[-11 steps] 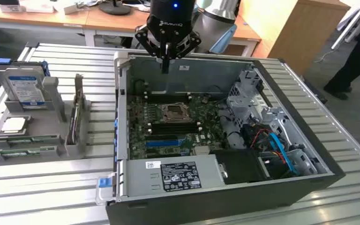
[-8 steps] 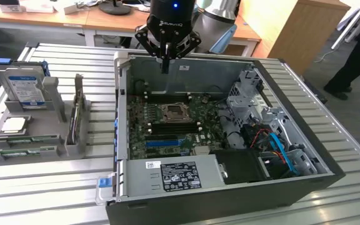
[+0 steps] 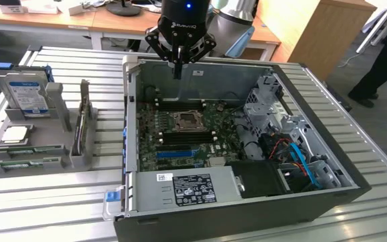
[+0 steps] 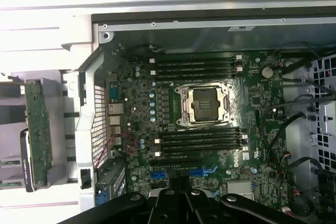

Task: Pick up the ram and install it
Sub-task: 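Reach for the ram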

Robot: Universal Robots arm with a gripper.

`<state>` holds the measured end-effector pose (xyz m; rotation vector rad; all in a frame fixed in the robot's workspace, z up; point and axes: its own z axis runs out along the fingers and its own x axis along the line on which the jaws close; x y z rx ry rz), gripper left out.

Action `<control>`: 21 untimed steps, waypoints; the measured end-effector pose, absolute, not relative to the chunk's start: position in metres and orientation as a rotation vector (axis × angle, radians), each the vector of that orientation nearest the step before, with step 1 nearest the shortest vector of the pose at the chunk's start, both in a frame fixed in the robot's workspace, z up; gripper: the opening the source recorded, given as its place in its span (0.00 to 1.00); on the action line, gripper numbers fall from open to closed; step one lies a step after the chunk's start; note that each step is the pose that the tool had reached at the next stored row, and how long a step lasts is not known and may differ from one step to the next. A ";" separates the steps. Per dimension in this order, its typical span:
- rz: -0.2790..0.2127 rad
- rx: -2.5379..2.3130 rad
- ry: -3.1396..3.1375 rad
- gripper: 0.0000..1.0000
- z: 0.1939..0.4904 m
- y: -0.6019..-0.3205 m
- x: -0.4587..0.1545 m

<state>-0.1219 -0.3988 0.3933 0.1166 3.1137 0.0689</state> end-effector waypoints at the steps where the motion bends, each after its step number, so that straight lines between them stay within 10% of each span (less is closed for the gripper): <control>1: 0.069 0.117 3.114 0.11 0.393 -0.399 -0.122; 21: 0.069 0.117 3.114 0.11 0.393 -0.399 -0.152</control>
